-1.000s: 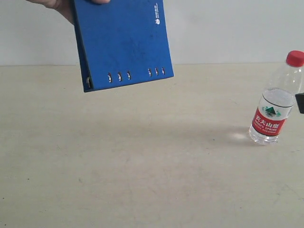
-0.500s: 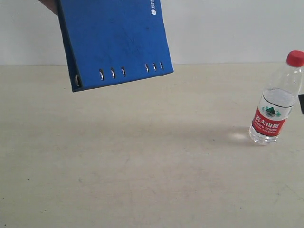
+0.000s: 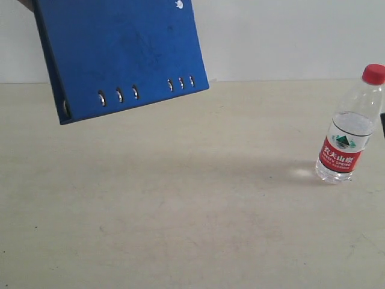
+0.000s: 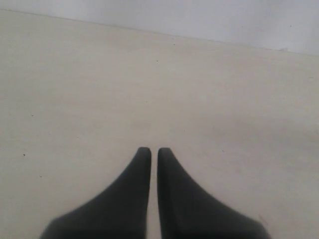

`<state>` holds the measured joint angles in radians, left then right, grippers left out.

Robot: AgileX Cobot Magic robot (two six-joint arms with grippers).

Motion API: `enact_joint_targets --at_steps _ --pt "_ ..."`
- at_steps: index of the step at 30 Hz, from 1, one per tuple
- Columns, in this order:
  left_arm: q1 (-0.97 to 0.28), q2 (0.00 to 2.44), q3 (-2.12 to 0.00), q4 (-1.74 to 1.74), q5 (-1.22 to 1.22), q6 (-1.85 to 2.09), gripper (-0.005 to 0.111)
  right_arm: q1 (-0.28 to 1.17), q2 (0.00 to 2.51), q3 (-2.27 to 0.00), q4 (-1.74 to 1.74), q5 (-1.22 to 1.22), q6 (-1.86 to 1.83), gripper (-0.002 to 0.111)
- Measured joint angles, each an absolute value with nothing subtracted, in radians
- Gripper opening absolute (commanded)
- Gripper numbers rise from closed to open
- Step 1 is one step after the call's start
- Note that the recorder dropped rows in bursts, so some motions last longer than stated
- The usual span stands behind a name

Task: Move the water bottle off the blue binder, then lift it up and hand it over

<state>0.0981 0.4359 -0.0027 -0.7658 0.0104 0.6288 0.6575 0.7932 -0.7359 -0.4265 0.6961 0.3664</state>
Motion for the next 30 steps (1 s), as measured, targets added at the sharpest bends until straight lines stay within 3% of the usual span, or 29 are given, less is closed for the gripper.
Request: enact_joint_targets --at_steps 14,19,25,30 --pt "0.098 0.436 -0.003 -0.861 -0.013 0.495 0.005 0.658 0.793 -0.736 -0.426 0.719 0.332 0.0" --pt "0.098 0.436 -0.003 -0.849 -0.024 0.626 0.005 0.658 0.758 -0.736 -0.453 0.642 0.326 0.0" --pt "0.098 0.436 -0.003 -0.837 -0.084 0.727 0.005 0.658 0.523 -0.736 -0.51 0.496 0.411 0.0" --pt "0.098 0.436 -0.003 -0.835 -0.142 0.731 0.005 0.658 0.219 -0.736 -0.557 0.755 0.447 0.0"
